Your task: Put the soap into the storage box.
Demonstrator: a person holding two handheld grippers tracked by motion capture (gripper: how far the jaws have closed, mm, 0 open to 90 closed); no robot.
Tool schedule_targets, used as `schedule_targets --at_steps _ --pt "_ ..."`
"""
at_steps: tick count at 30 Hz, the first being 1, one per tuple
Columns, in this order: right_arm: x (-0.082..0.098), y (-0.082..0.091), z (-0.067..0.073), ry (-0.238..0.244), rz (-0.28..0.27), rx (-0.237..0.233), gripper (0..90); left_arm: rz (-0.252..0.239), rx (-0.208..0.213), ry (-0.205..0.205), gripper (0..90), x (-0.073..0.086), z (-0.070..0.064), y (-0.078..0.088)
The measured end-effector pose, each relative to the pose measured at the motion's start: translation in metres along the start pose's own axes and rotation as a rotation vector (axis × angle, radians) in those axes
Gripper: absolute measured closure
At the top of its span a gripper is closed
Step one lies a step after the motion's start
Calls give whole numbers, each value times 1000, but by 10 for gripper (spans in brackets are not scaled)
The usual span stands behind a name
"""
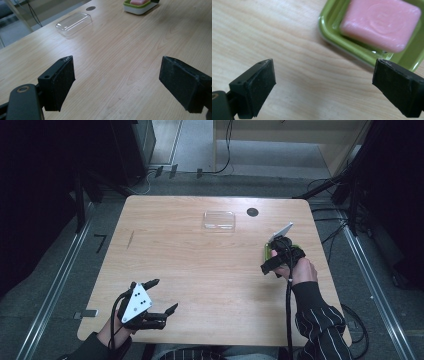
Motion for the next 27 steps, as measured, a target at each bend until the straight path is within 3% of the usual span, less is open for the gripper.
schedule_targets --at_steps 12,27 --pt "24 1 26 111 50 10 49 0 -1 1 140 0 0 0" --pt "56 -3 53 217 76 9 51 0 -1 -1 140 0 0 0"
Point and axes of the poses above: each handheld gripper's, and its own axes: y roughly backward along the jaws, x roughly out of its underside, z roughly to its left, the point moved 1 cm from there along -y, roughly forward along the jaws, and after that the axes turned 1 degree about -x, right-handed, at the moved point
